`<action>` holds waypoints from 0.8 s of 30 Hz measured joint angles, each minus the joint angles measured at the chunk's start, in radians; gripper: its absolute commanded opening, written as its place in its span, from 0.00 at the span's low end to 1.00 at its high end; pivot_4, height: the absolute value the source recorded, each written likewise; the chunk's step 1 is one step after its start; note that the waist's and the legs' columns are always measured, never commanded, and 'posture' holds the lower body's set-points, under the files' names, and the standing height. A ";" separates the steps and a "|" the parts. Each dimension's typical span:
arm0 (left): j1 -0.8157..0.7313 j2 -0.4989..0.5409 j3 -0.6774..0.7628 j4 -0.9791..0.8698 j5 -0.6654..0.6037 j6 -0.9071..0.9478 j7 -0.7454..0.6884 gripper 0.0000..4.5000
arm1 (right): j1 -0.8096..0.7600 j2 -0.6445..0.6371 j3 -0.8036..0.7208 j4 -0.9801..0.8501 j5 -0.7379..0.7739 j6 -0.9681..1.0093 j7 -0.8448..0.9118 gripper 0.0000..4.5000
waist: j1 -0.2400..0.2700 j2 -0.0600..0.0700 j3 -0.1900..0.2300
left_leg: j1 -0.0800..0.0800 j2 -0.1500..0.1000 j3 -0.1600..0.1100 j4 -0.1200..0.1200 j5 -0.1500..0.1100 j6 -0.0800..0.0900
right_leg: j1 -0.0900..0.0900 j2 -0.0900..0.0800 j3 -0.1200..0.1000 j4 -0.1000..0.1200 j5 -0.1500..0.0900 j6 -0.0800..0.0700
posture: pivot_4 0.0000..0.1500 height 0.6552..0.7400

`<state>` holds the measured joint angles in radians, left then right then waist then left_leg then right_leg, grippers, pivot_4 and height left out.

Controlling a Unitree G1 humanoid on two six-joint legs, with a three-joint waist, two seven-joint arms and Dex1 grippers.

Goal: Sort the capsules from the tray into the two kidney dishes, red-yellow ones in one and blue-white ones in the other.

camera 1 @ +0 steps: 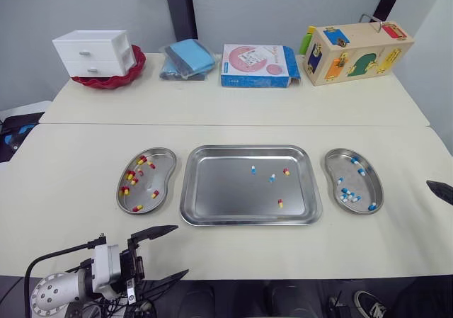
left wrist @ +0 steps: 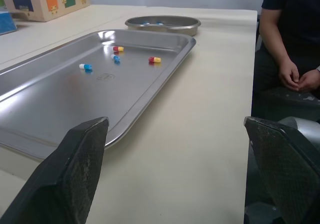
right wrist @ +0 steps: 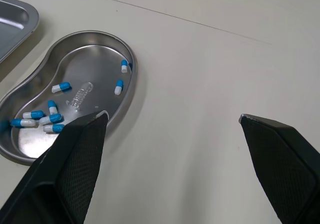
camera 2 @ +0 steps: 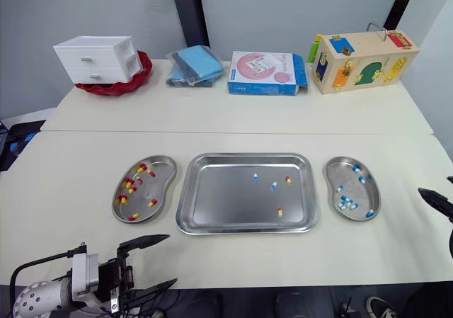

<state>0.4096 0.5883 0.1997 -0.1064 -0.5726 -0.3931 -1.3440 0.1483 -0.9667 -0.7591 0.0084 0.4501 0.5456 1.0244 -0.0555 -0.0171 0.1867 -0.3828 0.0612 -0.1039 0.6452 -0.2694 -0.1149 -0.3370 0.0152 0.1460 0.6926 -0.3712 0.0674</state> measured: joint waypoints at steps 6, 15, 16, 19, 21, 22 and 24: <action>0.005 -0.001 0.000 0.000 0.001 0.000 0.004 1.00 | -0.003 -0.004 0.021 0.013 0.001 -0.017 0.007 0.99 | 0.000 0.000 0.000 | 0.000 0.000 0.000 0.000 0.000 0.000 | 0.000 0.000 0.000 -0.001 0.000 0.000 | 1.00 1.00; 0.053 -0.015 0.010 -0.027 0.000 0.038 0.088 1.00 | -0.003 -0.039 0.054 -0.022 0.002 -0.037 0.049 0.99 | 0.000 0.000 0.000 | 0.000 0.000 0.000 0.000 0.000 0.000 | 0.000 0.000 0.000 -0.001 0.000 0.000 | 1.00 1.00; 0.070 -0.023 0.015 -0.046 -0.001 0.054 0.112 1.00 | -0.005 -0.048 0.068 -0.055 0.005 -0.034 0.057 0.99 | -0.001 0.000 0.000 | 0.000 0.000 0.000 0.000 0.000 0.000 | 0.000 0.000 0.001 -0.001 0.000 0.000 | 1.00 1.00; 0.110 -0.039 0.032 -0.099 -0.003 0.088 0.170 1.00 | -0.032 -0.065 0.118 -0.138 0.029 -0.012 0.075 0.99 | -0.002 0.000 0.000 | 0.000 0.001 0.000 0.000 0.000 0.000 | 0.001 0.000 0.001 -0.001 0.000 0.000 | 1.00 1.00; 0.156 -0.053 0.040 -0.139 -0.003 0.105 0.209 1.00 | -0.094 -0.086 0.183 -0.197 0.058 0.016 0.083 0.99 | -0.005 0.001 0.000 | 0.000 0.001 0.002 0.000 0.000 0.000 | 0.001 0.000 0.002 -0.002 0.000 0.001 | 1.00 1.00; 0.163 -0.057 0.040 -0.146 -0.002 0.107 0.217 1.00 | -0.108 -0.092 0.197 -0.215 0.067 0.021 0.085 0.99 | -0.004 0.001 0.000 | 0.000 0.001 0.002 0.000 0.000 0.000 | 0.001 0.000 0.002 -0.002 0.000 0.001 | 1.00 1.00; 0.191 -0.073 0.046 -0.168 0.000 0.118 0.248 1.00 | -0.189 -0.111 0.278 -0.253 0.094 0.057 0.089 0.99 | -0.001 0.001 0.000 | 0.000 0.001 0.001 0.000 0.000 0.000 | 0.001 0.000 0.002 -0.003 0.000 0.001 | 1.00 1.00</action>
<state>0.6005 0.5150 0.2454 -0.2741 -0.5723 -0.2753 -1.0961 -0.0407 -1.0781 -0.4815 -0.2442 0.5441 0.6025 1.1133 -0.0568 -0.0164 0.1872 -0.3826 0.0618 -0.1027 0.6453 -0.2694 -0.1148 -0.3363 0.0152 0.1476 0.6899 -0.3708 0.0682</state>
